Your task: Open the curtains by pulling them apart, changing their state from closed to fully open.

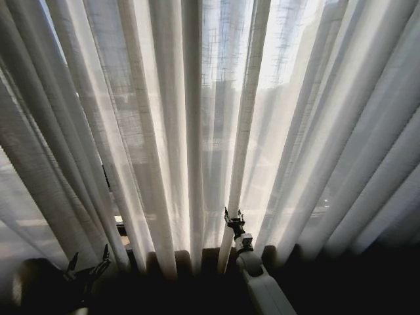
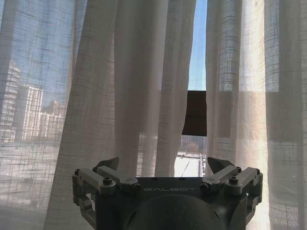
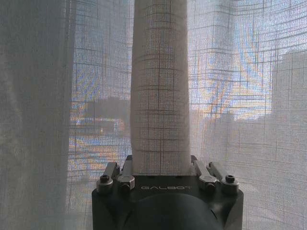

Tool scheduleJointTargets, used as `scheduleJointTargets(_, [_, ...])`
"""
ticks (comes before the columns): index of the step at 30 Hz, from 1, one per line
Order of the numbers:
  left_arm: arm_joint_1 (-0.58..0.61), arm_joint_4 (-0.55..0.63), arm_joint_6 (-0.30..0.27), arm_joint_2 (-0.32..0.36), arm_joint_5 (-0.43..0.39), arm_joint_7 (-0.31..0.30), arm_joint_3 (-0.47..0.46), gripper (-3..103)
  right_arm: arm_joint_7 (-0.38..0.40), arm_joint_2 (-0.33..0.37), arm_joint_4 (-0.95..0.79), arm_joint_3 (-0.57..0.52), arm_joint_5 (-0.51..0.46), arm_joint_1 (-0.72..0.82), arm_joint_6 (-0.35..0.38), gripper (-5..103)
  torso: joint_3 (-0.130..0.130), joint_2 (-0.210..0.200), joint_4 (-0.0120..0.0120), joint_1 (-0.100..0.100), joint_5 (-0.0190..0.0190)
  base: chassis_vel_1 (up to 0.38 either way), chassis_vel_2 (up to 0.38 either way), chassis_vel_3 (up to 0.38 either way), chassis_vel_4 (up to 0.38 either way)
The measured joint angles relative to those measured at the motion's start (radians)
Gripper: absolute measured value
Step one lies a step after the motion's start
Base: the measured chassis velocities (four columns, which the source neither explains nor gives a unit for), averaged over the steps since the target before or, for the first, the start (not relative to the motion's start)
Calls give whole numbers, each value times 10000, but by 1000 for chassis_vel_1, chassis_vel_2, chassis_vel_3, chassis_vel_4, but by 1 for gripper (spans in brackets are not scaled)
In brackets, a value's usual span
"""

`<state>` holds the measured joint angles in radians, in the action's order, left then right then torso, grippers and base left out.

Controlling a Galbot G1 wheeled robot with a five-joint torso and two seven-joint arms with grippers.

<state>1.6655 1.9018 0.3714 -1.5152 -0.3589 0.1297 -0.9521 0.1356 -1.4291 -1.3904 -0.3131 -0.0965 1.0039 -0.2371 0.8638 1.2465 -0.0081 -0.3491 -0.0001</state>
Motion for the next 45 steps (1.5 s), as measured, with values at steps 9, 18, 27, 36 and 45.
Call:
scheduleJointTargets(9, [0, 0, 0, 0, 0, 0, 0, 100, -290, 14, -51, -64, -254, 80, -197, 18, 0, 0, 0, 0, 1, 0, 0, 0, 0])
scheduleJointTargets(18, [0, 0, 0, 0, 0, 0, 0, 100, -884, 55, -118, -175, -850, 143, -318, 1, -1, 1, 0, 0, 1, 0, 0, 0, 0])
scheduleJointTargets(27, [0, 0, 0, 0, 0, 0, 0, 100, -1148, 121, -67, -260, -1111, 143, -305, 0, -1, 1, 0, 1, 1, -39, -23, 41, 22])
scheduleJointTargets(36, [0, 0, 0, 0, 0, 0, 1, 100, -1283, 114, -4, -285, -1179, 146, -351, 0, 0, 1, -1, 1, 0, -236, -144, 220, 118])
scheduleJointTargets(45, [0, 0, 0, 0, 0, -1, 3, 100, -1291, 185, 0, -325, -1393, 129, -367, 0, 0, 1, 0, 1, 0, -364, -226, 366, 232])
